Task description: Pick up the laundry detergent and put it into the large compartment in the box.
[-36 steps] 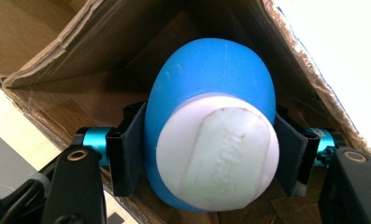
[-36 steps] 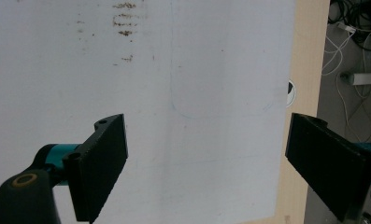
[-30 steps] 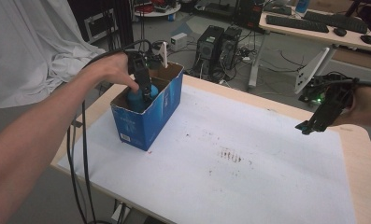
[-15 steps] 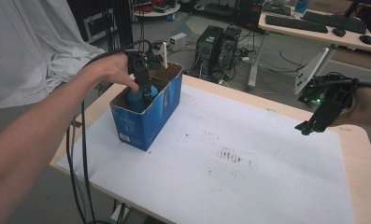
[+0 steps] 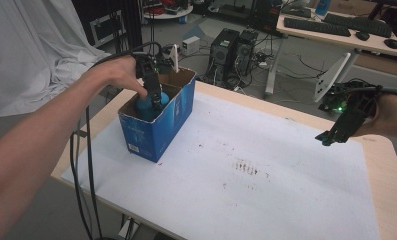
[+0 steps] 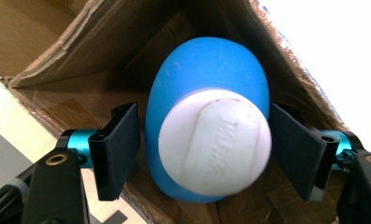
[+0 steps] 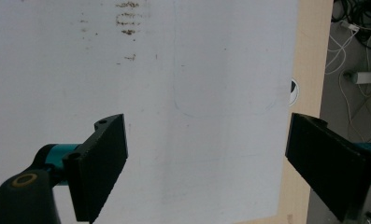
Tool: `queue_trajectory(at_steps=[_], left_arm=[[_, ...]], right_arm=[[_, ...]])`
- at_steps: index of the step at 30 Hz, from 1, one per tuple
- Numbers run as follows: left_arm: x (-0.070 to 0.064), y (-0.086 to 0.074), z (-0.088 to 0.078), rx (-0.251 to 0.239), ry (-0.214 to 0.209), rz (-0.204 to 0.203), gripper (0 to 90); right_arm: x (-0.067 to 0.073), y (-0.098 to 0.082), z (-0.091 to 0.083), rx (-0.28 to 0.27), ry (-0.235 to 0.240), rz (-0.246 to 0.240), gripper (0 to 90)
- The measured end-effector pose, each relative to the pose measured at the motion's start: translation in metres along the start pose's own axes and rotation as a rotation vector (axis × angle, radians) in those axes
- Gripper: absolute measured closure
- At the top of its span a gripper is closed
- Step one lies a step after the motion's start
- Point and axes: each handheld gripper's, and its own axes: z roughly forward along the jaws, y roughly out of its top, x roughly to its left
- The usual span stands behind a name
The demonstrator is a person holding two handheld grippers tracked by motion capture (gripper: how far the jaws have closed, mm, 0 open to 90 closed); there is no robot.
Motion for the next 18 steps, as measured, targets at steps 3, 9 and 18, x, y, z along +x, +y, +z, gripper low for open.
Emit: queue_trajectory(at_steps=[3, 9, 18], left_arm=[[-0.002, 0.001, -0.005, -0.007, 0.005, 0.005, 24.3], [-0.004, 0.003, -0.015, -0.014, 0.016, 0.026, 23.0], [-0.012, 0.009, -0.038, -0.076, 0.004, 0.062, 23.0]], right_arm=[[0.0, 0.0, 0.0, 0.001, 0.002, 0.0, 12.1], [0.001, 0.0, 0.0, -0.002, 0.002, 0.002, 12.2], [0.001, 0.0, -0.002, -0.003, 0.0, 0.005, 12.1]])
